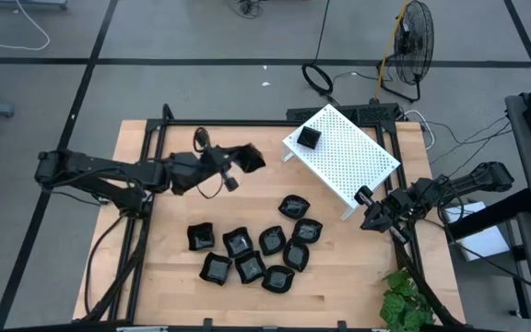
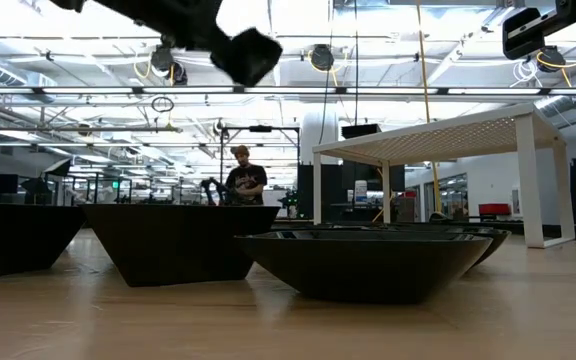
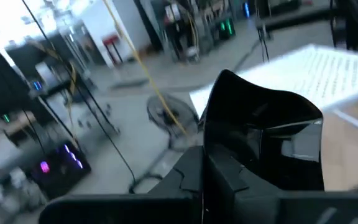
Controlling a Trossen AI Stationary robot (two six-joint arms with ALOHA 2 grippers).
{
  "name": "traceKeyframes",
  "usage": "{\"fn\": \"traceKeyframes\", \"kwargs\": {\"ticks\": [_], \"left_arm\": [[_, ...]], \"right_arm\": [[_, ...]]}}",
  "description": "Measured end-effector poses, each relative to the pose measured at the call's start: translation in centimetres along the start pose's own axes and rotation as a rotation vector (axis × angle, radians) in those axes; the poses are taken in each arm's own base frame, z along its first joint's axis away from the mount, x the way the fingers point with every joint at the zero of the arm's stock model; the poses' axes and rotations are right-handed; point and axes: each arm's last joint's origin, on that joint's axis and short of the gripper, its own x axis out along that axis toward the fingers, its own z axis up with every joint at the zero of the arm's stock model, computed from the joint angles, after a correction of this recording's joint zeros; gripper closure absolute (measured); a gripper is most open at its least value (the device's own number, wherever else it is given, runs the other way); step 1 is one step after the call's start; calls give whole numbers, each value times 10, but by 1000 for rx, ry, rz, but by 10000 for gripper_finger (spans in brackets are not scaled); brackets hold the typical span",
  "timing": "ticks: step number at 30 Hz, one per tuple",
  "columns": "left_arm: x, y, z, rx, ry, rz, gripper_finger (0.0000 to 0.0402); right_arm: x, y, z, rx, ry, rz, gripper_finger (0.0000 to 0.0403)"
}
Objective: Pick & Place Mini shaped plates
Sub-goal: Put the black distorted square plate on the shelf
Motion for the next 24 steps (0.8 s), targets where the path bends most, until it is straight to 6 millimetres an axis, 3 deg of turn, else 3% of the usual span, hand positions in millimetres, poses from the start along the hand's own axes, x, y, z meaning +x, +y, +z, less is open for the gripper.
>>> {"fn": "traceKeyframes", "kwargs": {"ticks": [17, 24], "left_arm": [[-6, -6, 10, 141, -84, -11, 395], [-8, -10, 8, 256, -62, -33, 397]], "right_arm": [[0, 2, 9, -287, -95, -17, 403], [0, 1, 8, -259, -86, -14, 403]]}}
